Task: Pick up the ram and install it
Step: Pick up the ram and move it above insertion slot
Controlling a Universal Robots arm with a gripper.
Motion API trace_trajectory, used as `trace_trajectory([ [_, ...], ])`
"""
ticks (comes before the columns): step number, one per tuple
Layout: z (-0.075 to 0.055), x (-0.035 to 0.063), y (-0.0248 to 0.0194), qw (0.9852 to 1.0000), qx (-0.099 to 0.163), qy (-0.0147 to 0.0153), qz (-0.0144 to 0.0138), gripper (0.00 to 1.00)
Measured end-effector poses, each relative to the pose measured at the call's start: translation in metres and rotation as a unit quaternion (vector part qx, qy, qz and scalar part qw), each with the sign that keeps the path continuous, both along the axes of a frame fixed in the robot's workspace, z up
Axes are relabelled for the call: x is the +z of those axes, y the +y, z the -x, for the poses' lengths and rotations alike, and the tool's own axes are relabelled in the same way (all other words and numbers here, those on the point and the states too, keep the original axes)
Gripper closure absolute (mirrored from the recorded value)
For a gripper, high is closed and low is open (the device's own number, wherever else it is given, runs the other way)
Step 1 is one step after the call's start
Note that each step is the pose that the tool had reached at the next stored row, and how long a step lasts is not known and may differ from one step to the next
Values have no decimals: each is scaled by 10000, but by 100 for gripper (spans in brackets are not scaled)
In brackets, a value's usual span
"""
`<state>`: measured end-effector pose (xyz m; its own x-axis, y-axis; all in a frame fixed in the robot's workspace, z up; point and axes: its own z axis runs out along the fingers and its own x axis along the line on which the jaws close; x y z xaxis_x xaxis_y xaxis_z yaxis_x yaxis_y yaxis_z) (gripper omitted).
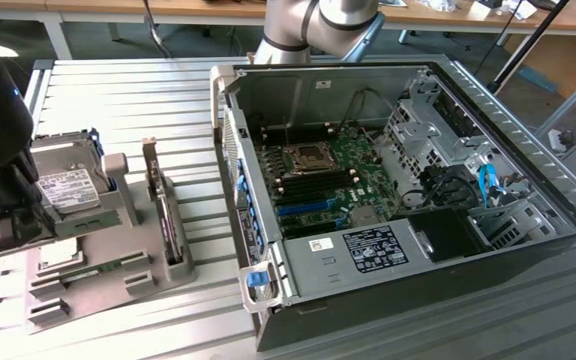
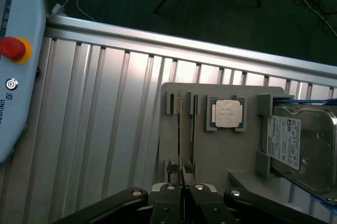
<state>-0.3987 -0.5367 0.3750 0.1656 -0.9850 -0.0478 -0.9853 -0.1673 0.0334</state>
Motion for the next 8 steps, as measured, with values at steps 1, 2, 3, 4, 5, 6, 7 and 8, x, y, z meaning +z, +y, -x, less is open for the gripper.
trace_trajectory([
  [1,0,44,0,10000,0,1,1,87],
  [2,0,95,0,10000,0,1,1,87],
  [3,0,140,0,10000,0,1,1,87],
  [4,0,185,0,10000,0,1,1,87],
  [5,0,230,0,10000,0,1,1,87],
  [6,0,268,0,10000,0,1,1,87],
  [7,0,308,0,10000,0,1,1,87],
  [8,0,349,0,10000,0,0,0,87],
])
